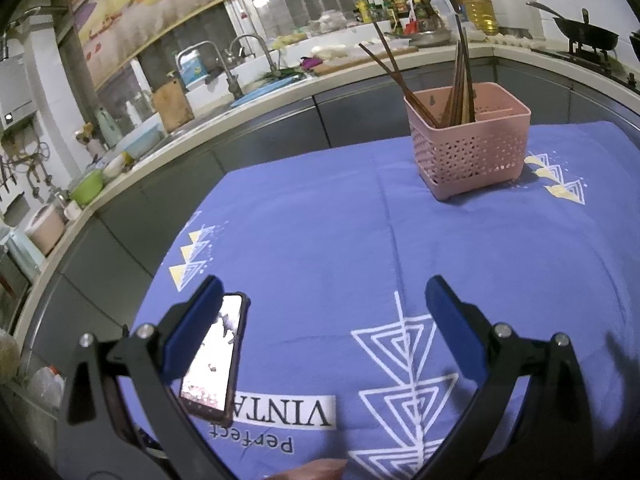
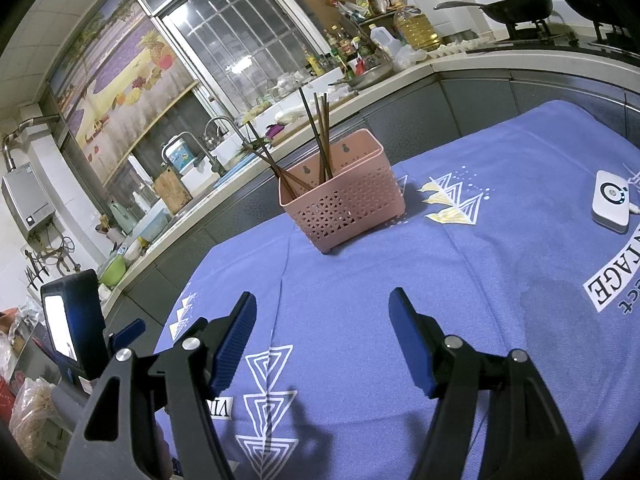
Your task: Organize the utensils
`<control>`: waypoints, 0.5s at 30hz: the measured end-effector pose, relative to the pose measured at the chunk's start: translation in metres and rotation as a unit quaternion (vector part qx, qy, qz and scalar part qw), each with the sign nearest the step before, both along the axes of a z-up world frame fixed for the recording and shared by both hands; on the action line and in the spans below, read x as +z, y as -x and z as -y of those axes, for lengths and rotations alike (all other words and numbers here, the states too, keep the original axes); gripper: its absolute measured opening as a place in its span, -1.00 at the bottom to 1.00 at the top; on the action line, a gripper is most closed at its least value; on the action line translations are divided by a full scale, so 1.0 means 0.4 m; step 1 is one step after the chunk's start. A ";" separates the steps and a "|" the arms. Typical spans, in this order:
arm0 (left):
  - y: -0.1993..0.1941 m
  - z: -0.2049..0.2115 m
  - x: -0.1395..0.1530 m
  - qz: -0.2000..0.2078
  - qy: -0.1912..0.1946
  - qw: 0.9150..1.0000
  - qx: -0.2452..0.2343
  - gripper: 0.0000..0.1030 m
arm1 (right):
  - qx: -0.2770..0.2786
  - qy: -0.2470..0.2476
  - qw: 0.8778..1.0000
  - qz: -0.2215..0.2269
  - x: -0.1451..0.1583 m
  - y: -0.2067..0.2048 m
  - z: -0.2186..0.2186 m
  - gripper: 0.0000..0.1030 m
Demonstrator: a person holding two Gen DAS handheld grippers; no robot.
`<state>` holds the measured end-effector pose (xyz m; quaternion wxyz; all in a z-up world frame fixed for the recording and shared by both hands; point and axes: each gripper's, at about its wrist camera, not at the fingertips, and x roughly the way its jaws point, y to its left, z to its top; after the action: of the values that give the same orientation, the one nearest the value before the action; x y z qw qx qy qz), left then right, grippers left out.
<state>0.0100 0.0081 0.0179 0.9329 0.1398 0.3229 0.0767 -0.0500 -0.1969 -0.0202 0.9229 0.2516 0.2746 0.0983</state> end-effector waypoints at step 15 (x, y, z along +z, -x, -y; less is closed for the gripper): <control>-0.012 -0.003 -0.011 -0.025 -0.004 1.000 0.010 0.88 | -0.001 0.000 1.000 0.000 0.002 0.001 -0.002 0.34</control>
<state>0.0148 0.0094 0.0134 0.9231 0.1419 0.3475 0.0836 -0.0506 -0.1963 -0.0194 0.9228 0.2519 0.2746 0.0977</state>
